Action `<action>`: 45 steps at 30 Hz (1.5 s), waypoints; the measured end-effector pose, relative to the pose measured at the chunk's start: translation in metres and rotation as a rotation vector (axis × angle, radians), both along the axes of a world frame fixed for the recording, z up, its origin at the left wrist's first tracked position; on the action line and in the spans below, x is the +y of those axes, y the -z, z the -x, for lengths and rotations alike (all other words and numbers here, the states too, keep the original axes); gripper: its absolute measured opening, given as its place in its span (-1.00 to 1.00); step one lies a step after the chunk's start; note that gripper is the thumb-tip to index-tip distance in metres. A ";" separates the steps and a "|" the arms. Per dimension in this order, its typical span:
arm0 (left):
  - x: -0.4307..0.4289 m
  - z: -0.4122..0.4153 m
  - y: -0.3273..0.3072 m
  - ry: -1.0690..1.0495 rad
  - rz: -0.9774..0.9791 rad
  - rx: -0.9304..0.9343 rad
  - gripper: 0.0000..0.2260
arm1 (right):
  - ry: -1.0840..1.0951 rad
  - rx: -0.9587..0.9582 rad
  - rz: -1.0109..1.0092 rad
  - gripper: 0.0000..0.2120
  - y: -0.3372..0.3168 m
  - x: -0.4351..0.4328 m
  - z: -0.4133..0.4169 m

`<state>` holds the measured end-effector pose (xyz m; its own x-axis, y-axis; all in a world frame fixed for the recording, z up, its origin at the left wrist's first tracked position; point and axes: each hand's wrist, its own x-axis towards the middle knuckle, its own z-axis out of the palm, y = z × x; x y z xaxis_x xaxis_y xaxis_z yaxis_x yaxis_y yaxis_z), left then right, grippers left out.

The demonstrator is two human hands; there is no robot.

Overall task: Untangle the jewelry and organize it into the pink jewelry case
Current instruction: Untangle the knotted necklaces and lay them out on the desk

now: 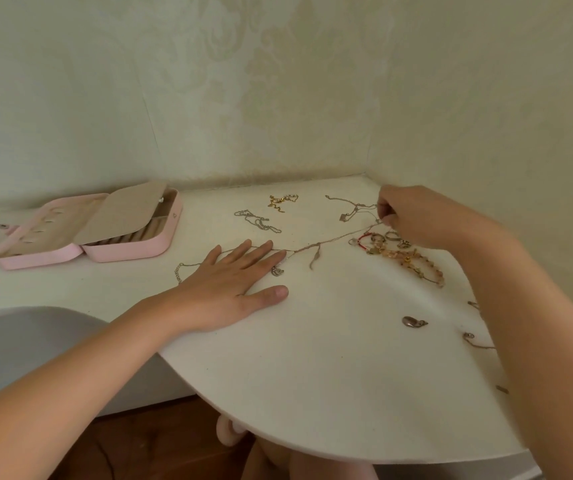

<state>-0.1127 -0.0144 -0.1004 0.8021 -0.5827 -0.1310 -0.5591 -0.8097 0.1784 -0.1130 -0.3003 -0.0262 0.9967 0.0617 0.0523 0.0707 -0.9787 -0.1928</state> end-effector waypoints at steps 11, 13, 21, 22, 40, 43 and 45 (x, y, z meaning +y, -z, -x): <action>0.008 0.004 0.000 -0.046 -0.016 0.010 -0.27 | 0.386 -0.099 0.186 -0.71 -0.008 0.002 0.000; 0.011 0.005 0.000 -0.057 -0.008 0.014 -0.24 | 0.500 -0.152 0.189 -0.74 -0.015 -0.003 0.002; 0.033 -0.002 0.001 -0.165 0.010 0.019 -0.14 | 0.524 -0.201 0.045 -0.72 -0.008 -0.008 -0.004; 0.033 -0.003 0.001 -0.170 0.007 0.019 -0.14 | 0.483 -0.206 0.004 -0.71 -0.008 -0.005 -0.006; -0.017 -0.010 -0.032 -0.225 0.403 -0.025 -0.14 | -0.254 0.004 -1.048 -0.83 -0.031 0.022 0.006; -0.051 0.004 -0.056 -0.139 0.871 0.196 -0.38 | -0.343 0.021 -0.945 -0.88 -0.040 0.029 0.010; -0.066 0.009 -0.063 -0.081 1.041 0.334 -0.67 | -0.382 0.017 -0.900 -0.90 -0.047 0.034 0.014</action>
<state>-0.1213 -0.0806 -0.0372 0.8585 -0.4812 0.1771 -0.3075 -0.2068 0.9288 -0.1275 -0.2664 0.0212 0.9190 0.3245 0.2237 0.3426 -0.3771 -0.8605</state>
